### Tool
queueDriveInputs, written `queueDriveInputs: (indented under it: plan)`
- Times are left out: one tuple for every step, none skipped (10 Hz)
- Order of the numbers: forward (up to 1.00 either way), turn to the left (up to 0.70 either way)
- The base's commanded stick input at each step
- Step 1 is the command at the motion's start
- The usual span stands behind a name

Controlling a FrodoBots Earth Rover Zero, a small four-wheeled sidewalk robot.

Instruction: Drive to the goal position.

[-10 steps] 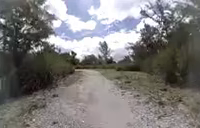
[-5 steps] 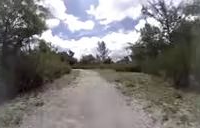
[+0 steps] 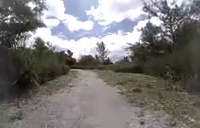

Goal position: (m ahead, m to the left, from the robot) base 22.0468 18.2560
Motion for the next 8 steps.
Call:
queueDriveInputs:
  plan:
    - [0.85,0.34]
    - [0.85,0.09]
    - [0.85,0.00]
    - [0.85,0.00]
    - [0.85,0.00]
    - [0.85,0.00]
    - [0.85,0.00]
    - [0.85,0.00]
